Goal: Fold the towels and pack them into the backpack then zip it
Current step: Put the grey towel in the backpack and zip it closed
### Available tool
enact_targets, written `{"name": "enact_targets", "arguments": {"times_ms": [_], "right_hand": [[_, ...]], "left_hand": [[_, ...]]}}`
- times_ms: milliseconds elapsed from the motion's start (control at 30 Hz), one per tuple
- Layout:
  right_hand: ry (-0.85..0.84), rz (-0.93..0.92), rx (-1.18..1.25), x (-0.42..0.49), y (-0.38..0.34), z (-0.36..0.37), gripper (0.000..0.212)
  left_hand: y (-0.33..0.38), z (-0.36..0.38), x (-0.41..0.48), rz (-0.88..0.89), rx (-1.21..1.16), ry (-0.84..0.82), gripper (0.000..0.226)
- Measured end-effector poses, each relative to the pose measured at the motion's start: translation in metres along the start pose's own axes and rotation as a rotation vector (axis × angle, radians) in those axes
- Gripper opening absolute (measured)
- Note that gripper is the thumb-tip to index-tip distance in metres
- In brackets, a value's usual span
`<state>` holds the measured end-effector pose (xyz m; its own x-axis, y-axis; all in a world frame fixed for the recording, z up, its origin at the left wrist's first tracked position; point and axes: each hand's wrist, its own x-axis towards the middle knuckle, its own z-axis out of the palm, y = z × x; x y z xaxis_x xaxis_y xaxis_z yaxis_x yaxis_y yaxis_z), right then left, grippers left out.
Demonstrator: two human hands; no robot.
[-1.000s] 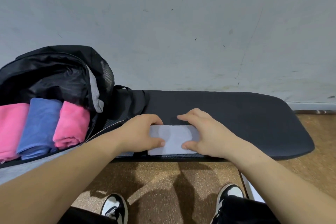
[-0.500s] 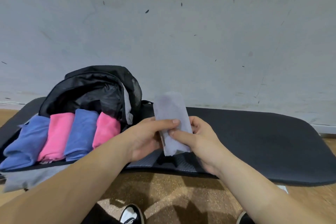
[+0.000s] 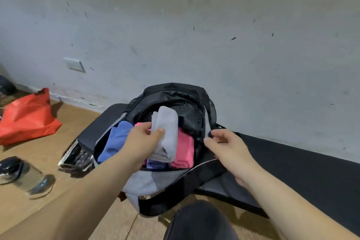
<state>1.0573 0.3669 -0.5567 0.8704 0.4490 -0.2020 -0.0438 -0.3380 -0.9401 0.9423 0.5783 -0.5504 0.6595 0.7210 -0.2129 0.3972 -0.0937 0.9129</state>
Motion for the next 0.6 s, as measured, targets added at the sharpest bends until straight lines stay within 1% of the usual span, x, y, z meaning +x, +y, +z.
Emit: {"name": "enact_targets", "arguments": {"times_ms": [33, 67, 133, 167, 200, 233, 267, 300, 333, 367, 400, 433, 467, 500, 567, 600], "right_hand": [[0.008, -0.014, -0.024, 0.008, -0.002, 0.006, 0.040], [0.014, -0.030, -0.049, 0.015, -0.004, 0.012, 0.042], [0.031, -0.044, -0.107, 0.027, -0.006, 0.022, 0.046], [0.038, -0.045, -0.127, 0.031, -0.006, 0.026, 0.041], [0.046, -0.046, -0.140, 0.036, -0.006, 0.029, 0.033], [0.059, -0.049, -0.155, 0.040, -0.006, 0.032, 0.029], [0.074, -0.056, -0.166, 0.043, -0.006, 0.033, 0.033], [0.077, -0.055, -0.191, 0.048, -0.003, 0.032, 0.044], [0.073, -0.066, -0.213, 0.053, -0.001, 0.033, 0.061], [0.075, -0.081, -0.228, 0.057, 0.000, 0.033, 0.075], [0.082, -0.094, -0.234, 0.059, -0.001, 0.034, 0.082], [0.087, -0.121, -0.240, 0.058, -0.004, 0.035, 0.082], [0.098, -0.154, -0.260, 0.057, -0.003, 0.036, 0.078], [0.111, -0.194, -0.294, 0.056, -0.002, 0.038, 0.075], [0.147, -0.337, -0.449, 0.055, 0.003, 0.039, 0.073], [0.174, -0.442, -0.586, 0.055, 0.005, 0.041, 0.072]], "left_hand": [[-0.008, -0.006, 0.011, 0.002, 0.049, 0.034, 0.015], [-0.017, -0.011, 0.019, 0.018, 0.150, 0.054, 0.022], [-0.034, -0.016, 0.031, 0.051, 0.414, 0.064, 0.033], [-0.040, -0.018, 0.034, 0.072, 0.494, 0.094, 0.041], [-0.045, -0.020, 0.038, 0.114, 0.553, 0.142, 0.054], [-0.046, -0.022, 0.041, 0.225, 0.623, 0.207, 0.060], [-0.046, -0.023, 0.045, 0.414, 0.722, 0.229, 0.058], [-0.043, -0.023, 0.046, 0.645, 0.834, 0.224, 0.052], [-0.042, -0.020, 0.046, 0.855, 0.918, 0.189, 0.044], [-0.042, -0.017, 0.044, 0.993, 0.966, 0.139, 0.037], [-0.039, -0.014, 0.038, 1.043, 0.996, 0.083, 0.030], [-0.037, -0.011, 0.030, 1.019, 1.013, 0.039, 0.024], [-0.037, -0.007, 0.021, 0.951, 1.019, -0.014, 0.018], [-0.040, -0.002, 0.015, 0.869, 1.012, -0.064, 0.020], [-0.046, 0.006, 0.009, 0.640, 1.098, -0.198, 0.060], [-0.047, 0.008, 0.008, 0.583, 1.167, -0.227, 0.075]]}}
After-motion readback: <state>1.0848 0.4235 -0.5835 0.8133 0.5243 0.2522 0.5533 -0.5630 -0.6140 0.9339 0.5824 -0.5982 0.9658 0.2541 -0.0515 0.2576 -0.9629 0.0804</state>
